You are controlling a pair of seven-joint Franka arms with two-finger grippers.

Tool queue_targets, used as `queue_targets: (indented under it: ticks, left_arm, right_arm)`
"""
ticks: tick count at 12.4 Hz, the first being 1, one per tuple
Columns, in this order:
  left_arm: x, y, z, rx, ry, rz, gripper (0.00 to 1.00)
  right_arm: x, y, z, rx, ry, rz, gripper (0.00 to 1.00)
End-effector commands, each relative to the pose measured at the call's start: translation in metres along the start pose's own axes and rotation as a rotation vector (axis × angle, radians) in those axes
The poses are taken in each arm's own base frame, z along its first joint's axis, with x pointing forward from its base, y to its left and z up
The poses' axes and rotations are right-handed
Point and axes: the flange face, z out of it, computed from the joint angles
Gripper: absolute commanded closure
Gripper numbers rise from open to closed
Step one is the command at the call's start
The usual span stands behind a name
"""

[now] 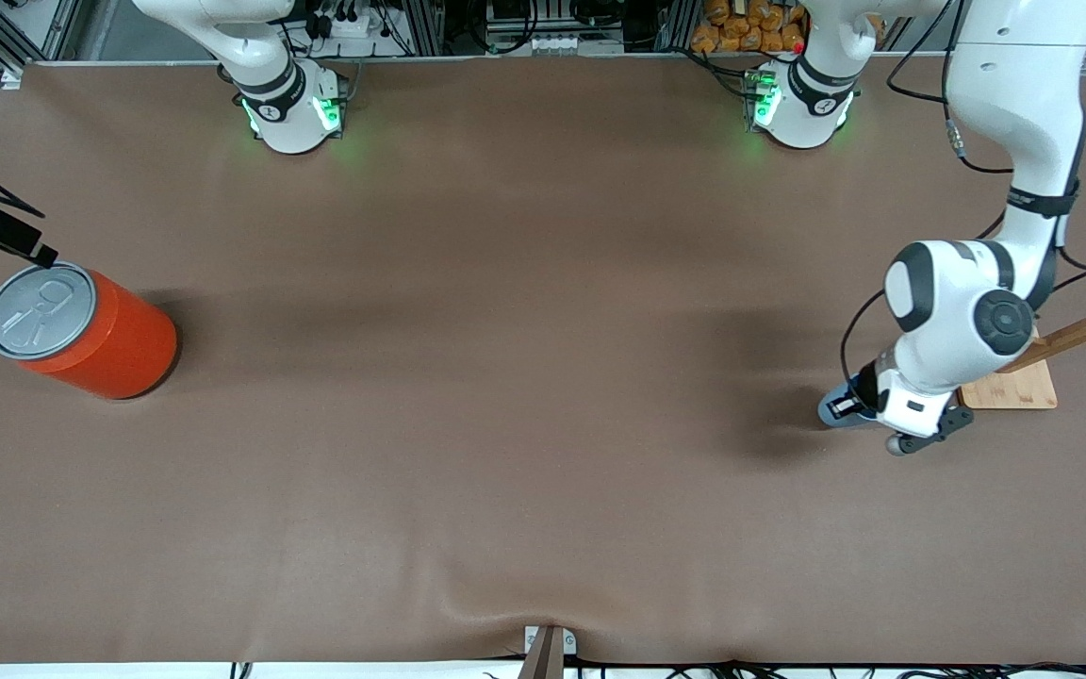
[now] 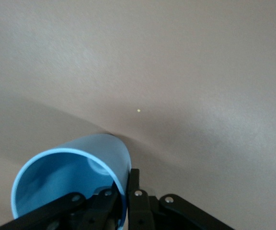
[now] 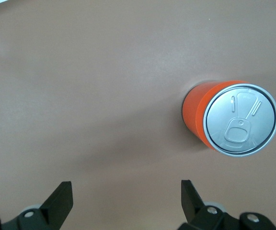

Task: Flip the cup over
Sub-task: 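Turn the cup upright and lower it with the left gripper, then open the left gripper to release the upright cup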

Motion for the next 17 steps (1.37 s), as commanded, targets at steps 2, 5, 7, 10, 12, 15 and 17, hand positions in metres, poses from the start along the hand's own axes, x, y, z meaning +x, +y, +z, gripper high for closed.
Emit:
queue_targets:
  ticks: [2, 5, 7, 10, 12, 15, 17]
  left_arm:
    - [-0.003, 0.002, -0.013, 0.01, 0.034, 0.0, 0.0]
    - [0.005, 0.01, -0.058, -0.016, 0.067, 0.008, 0.0]
    - [0.013, 0.023, -0.118, -0.001, 0.016, 0.02, 0.0]
    - [0.008, 0.031, -0.216, 0.017, -0.049, 0.043, 0.0]
    - [-0.004, 0.029, -0.278, -0.004, -0.017, 0.13, 0.0]
    - [-0.02, 0.019, -0.335, -0.001, 0.019, 0.181, 0.0]
    - [-0.04, 0.012, -0.361, 0.069, 0.042, 0.257, 0.0]
  right_arm:
    - [-0.001, 0.0, -0.002, 0.003, -0.014, 0.017, 0.0]
    - [0.001, -0.001, -0.002, 0.005, -0.006, 0.016, 0.0]
    - [0.001, 0.0, -0.002, 0.005, -0.006, 0.016, 0.0]
    - [0.001, -0.002, -0.002, 0.007, -0.007, 0.013, 0.0]
    - [0.001, -0.003, -0.002, 0.007, -0.005, 0.011, 0.0]
    - [0.0, -0.004, -0.002, 0.007, -0.007, 0.011, 0.0]
    - [0.001, -0.004, 0.0, 0.005, -0.014, 0.01, 0.0]
